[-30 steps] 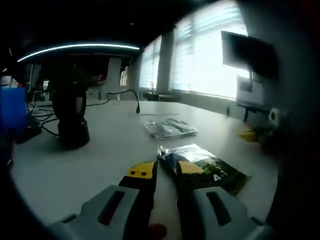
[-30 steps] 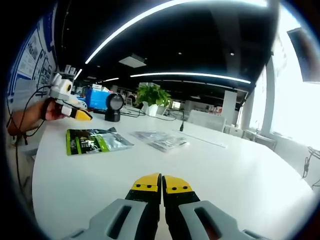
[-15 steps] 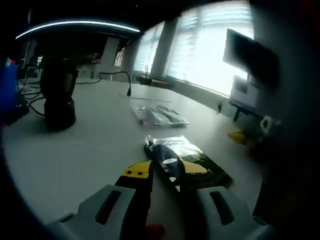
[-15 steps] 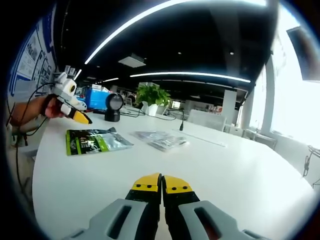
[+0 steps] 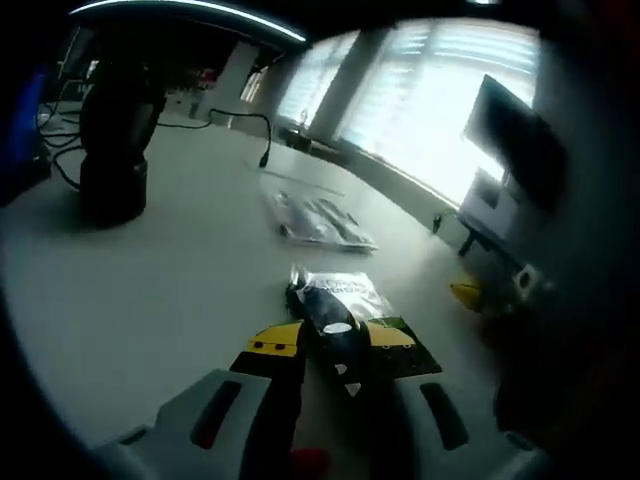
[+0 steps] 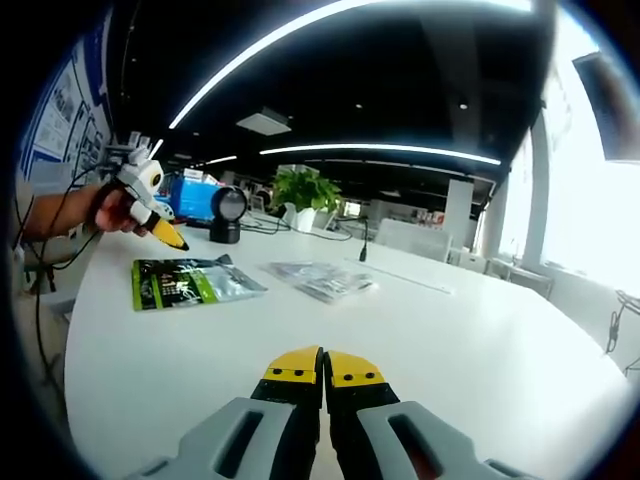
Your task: Clip sheet goods on table flip sheet goods clip sheet goods scan sheet goods put sheet goods back to table
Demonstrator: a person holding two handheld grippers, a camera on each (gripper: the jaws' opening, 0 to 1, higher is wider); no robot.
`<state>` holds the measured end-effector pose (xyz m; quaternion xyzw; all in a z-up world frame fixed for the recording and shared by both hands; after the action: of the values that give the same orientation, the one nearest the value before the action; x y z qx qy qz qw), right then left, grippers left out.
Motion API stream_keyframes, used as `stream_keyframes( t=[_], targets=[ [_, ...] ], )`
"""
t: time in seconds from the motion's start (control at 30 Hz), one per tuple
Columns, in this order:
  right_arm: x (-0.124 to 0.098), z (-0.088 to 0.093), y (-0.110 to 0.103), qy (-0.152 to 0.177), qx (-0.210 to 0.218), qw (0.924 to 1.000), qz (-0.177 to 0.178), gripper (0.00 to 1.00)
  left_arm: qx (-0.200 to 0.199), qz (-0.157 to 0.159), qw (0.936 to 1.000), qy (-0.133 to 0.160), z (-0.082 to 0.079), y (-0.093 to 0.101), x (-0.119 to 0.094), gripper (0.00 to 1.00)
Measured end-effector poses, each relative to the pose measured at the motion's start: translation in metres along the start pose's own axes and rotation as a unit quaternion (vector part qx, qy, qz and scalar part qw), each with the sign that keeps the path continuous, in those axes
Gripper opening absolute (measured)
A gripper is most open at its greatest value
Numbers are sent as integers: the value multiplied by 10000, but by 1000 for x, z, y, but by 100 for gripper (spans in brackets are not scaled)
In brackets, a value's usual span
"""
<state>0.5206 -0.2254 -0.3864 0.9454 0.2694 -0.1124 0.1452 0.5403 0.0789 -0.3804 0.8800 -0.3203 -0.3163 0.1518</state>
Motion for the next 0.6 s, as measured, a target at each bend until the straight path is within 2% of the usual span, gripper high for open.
stream_keyframes(
  t=[0.07,0.2,0.27,0.5,0.6],
  targets=[
    [0,0,0,8,13,10000,11,0,-251,129,9995,-113,4,10,1,13],
    [0,0,3,12,75,10000,37,0,-357,105,9986,-388,6,6,6,13],
    [0,0,3,14,79,10000,33,0,-537,146,9971,-525,9,8,7,13],
    [1,0,3,-9,63,10000,72,0,-972,179,9929,-657,6,1,6,11],
    [1,0,6,-16,120,9999,87,0,-1248,191,9892,-746,5,-3,7,10]
  ],
)
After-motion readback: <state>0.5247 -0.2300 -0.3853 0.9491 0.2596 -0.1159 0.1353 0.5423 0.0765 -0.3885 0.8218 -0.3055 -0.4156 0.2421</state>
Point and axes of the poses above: the point that each gripper's makers call its tool centre point, and the gripper's own axes: x roughly forward along the fingers, y roughly to its right, z roughly out of its underside, the point moved 3 cm from there along -x, roughly backward along the fingers, and after that the axes turned 8 degrees about -y, right-handed, at the moved point
